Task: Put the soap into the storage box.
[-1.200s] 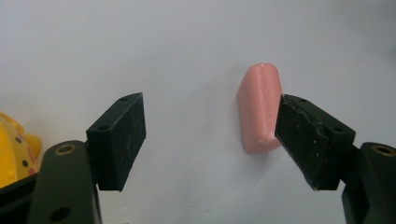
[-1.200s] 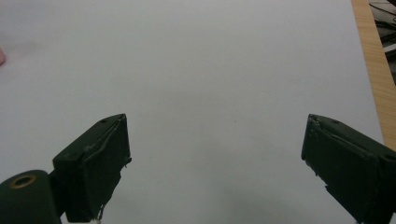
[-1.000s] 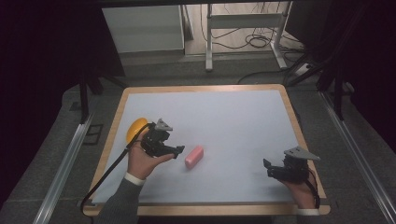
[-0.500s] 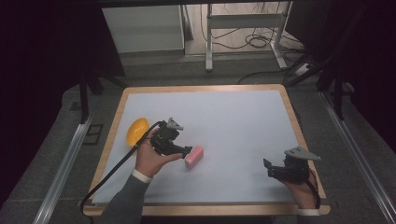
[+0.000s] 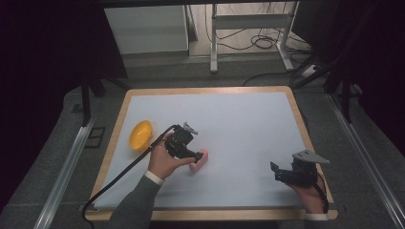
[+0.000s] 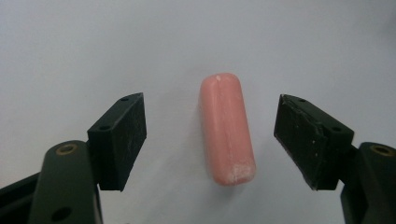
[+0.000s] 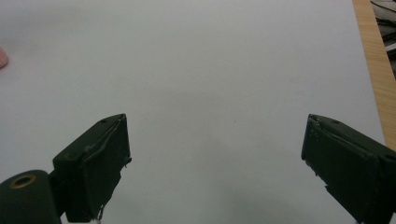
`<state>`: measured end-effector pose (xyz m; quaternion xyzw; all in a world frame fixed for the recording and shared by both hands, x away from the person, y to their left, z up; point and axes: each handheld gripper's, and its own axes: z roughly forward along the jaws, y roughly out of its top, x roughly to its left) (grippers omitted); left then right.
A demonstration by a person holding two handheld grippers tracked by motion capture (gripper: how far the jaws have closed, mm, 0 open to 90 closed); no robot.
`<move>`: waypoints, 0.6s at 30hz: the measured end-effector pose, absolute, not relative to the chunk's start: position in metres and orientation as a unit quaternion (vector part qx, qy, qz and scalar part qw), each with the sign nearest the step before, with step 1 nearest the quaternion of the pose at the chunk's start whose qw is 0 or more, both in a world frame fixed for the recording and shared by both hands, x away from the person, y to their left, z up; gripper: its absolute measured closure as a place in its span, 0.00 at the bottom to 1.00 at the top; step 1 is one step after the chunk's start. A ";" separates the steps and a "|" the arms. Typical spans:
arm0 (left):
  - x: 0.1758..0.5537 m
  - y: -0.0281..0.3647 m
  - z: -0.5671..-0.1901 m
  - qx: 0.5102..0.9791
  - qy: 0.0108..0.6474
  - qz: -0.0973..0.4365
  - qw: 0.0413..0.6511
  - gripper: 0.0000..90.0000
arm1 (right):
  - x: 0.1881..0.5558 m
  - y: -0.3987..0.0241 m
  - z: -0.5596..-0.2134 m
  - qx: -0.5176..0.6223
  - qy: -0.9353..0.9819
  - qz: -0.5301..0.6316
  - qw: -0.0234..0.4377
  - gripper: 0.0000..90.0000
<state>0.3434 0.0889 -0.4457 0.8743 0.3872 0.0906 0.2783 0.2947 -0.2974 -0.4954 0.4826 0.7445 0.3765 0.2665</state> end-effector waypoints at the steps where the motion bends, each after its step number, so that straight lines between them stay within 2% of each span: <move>1: 0.345 0.089 -0.447 0.874 0.389 0.089 0.278 0.29 | 0.295 -0.298 -0.495 0.483 0.745 0.376 0.266 0.09; 18: 0.352 0.073 -0.471 0.884 0.389 0.058 0.251 0.35 | 0.295 -0.296 -0.498 0.483 0.748 0.371 0.265 0.09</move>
